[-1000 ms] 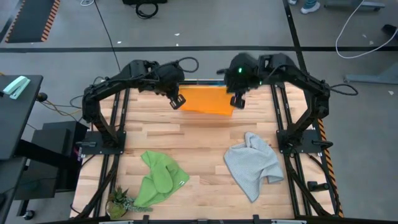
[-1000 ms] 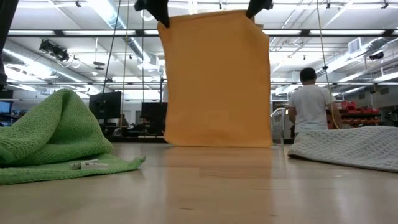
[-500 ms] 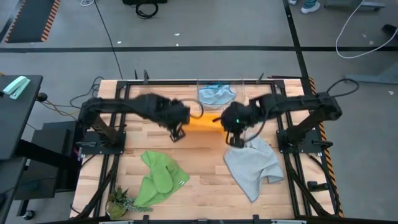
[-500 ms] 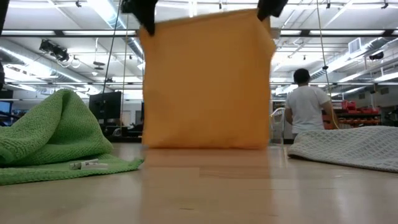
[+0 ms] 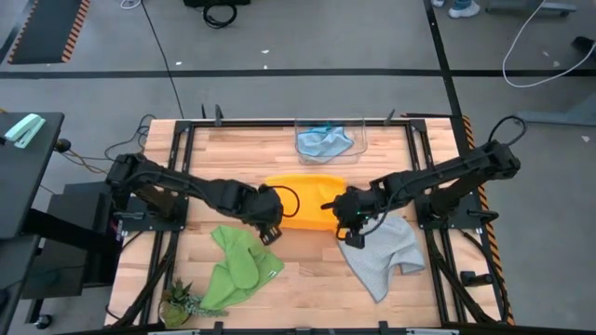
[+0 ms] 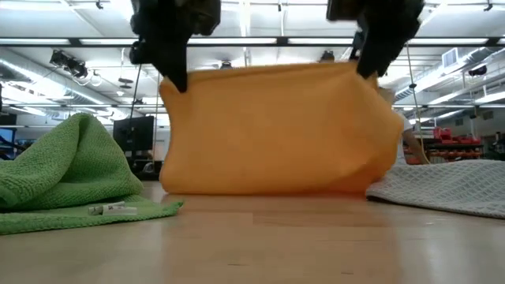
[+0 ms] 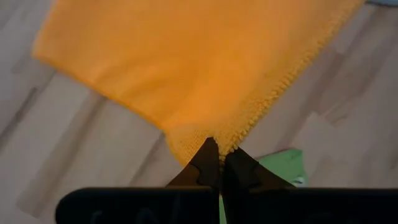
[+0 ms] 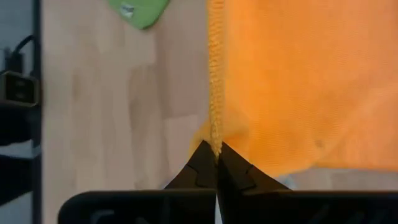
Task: Fold microfiber towels
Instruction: Fold the orange microfiber cloth
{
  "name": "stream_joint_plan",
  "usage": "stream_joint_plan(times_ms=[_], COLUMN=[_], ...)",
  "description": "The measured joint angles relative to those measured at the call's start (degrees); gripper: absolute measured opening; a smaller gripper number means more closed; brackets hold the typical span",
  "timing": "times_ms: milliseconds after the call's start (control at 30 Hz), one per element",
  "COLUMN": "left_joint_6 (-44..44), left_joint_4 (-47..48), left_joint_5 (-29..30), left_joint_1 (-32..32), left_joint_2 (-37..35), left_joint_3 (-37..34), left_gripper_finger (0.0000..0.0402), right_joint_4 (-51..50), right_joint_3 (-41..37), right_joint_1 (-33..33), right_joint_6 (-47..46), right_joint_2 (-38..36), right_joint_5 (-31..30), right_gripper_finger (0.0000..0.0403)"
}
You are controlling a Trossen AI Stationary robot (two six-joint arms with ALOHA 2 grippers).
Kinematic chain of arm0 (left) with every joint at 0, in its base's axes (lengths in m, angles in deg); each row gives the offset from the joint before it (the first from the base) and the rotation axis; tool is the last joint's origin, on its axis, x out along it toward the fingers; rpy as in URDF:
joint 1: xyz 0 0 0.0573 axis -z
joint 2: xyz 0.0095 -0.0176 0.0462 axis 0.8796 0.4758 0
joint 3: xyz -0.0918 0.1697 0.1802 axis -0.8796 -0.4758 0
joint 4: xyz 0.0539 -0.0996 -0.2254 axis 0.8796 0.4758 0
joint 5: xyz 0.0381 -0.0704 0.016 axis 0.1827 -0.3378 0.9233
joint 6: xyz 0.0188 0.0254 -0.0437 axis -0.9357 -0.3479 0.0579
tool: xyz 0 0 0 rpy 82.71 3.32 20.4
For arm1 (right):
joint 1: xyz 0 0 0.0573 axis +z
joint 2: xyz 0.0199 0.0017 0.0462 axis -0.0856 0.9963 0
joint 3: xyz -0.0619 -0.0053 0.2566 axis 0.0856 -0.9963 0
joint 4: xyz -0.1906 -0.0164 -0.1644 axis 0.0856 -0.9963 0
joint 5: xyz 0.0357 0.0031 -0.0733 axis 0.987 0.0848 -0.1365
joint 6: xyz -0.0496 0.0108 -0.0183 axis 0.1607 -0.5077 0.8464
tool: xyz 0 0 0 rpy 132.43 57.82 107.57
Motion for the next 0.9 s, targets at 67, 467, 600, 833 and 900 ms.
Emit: stream_joint_plan(times_ms=[67,467,600,833,900], left_joint_6=[-0.2,-11.7,-15.9,-19.3,-20.7], left_joint_4=[-0.2,-4.8,-6.2,-8.1,-8.1], left_joint_5=[1.5,5.2,3.7,1.1,1.1], left_joint_1=[-1.4,-15.8,-19.1,-22.0,-22.5], left_joint_2=[0.0,1.5,4.0,7.9,8.6], left_joint_3=[-0.8,-2.9,-2.9,-2.9,-2.9], left_gripper_finger=[0.0004,0.0004,0.0004,0.0004,0.0004], right_joint_4=[0.0,-0.8,-0.6,-0.5,0.4], right_joint_3=[-1.1,-2.2,-2.2,-2.3,-2.3], right_joint_1=[-2.5,-24.4,-27.6,-29.6,-30.3], right_joint_6=[0.7,9.7,12.1,15.6,16.4], right_joint_2=[0.0,-0.2,0.3,5.5,6.9], right_joint_5=[-0.4,2.1,2.3,1.6,0.8], right_gripper_finger=[0.0000,0.0000,0.0000,0.0000,0.0000])
